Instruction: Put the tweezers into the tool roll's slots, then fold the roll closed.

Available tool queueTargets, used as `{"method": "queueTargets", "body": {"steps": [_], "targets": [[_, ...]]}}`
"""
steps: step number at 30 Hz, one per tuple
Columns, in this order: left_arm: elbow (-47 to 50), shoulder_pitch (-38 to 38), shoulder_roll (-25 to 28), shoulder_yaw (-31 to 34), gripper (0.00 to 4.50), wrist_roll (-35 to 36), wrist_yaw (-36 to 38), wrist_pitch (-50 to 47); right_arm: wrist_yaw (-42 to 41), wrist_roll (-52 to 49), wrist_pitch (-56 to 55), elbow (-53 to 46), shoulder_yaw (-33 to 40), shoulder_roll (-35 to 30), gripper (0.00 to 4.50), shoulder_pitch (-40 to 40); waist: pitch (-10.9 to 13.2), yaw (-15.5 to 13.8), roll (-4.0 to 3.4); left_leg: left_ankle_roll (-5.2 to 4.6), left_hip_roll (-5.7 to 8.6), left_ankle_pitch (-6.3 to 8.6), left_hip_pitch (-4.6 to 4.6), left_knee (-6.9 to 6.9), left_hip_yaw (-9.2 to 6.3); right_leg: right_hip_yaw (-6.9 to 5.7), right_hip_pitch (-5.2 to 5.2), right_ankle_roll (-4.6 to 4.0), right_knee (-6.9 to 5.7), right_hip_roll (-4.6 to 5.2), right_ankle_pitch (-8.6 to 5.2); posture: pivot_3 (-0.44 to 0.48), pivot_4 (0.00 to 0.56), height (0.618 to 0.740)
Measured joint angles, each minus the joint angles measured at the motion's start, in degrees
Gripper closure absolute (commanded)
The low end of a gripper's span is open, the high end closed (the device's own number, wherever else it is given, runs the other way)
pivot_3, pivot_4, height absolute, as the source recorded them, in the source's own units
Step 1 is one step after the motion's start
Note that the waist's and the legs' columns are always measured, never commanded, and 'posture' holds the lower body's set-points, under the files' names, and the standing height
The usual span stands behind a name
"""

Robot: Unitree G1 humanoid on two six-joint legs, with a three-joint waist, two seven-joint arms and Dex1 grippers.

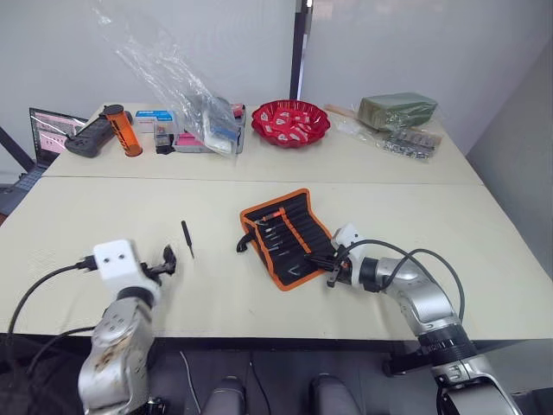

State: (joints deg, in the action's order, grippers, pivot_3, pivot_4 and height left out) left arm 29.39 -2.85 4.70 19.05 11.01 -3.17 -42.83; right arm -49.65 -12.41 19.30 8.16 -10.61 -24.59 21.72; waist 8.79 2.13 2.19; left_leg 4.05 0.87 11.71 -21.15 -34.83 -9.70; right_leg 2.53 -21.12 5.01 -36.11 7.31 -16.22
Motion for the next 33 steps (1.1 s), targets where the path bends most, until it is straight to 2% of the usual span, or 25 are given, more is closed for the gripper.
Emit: {"method": "queueTargets", "body": {"steps": [4,8,14,22,30,33], "targets": [[-4.37,-5.15,-0.87,-3.69,0.04,-1.38,-1.67,-0.20,0.29,0.02,0.74,-1.01,-0.02,0.00,4.50,-0.29,0.00,0.13,0.00,0.01,0.00,0.02,-0.02,0.02,0.00,0.00,-0.01,0.02,0.04,0.00,-0.01,0.000,0.150,0.740],[-6.98,-6.57,-2.24,-5.83,0.04,-1.85,-2.65,-1.56,0.67,0.01,1.40,-1.85,0.05,-0.20,4.50,-0.51,0.01,0.11,-0.01,-0.01,0.00,0.05,-0.04,0.02,0.00,0.00,-0.03,0.04,0.04,0.00,-0.02,0.000,0.150,0.740],[-10.55,-9.92,-3.62,-6.39,1.89,-3.18,-6.00,-5.54,1.27,0.00,2.50,-3.05,0.18,-0.50,4.50,-0.84,0.02,-0.11,-0.03,-0.01,0.02,0.05,-0.07,0.00,0.00,0.00,-0.03,0.09,0.06,0.00,-0.03,0.000,0.150,0.740],[-5.15,-7.98,-3.09,-6.16,4.48,-4.22,-7.36,-12.49,2.22,0.01,2.59,-4.32,0.29,-1.05,4.50,-2.02,0.01,-0.42,-0.07,0.03,0.03,0.08,-0.06,0.00,0.00,0.01,-0.02,0.10,0.09,0.00,-0.04,0.000,0.150,0.740],[-3.38,-6.48,-0.98,-3.72,4.48,-2.85,-4.43,-13.34,2.32,0.01,2.58,-4.02,0.11,-0.94,4.50,-1.70,0.01,-0.66,-0.09,0.05,0.03,0.08,-0.04,0.02,0.01,0.01,-0.02,0.10,0.10,0.00,-0.04,0.000,0.150,0.740],[-4.54,-6.52,2.91,-0.70,4.48,-1.91,-2.10,-12.41,2.27,0.01,2.58,-3.97,0.05,-0.86,4.50,-1.58,0.03,-0.54,-0.10,0.05,0.03,0.08,-0.05,0.03,0.00,0.01,-0.06,0.10,0.08,0.00,-0.04,0.000,0.150,0.740]]}}
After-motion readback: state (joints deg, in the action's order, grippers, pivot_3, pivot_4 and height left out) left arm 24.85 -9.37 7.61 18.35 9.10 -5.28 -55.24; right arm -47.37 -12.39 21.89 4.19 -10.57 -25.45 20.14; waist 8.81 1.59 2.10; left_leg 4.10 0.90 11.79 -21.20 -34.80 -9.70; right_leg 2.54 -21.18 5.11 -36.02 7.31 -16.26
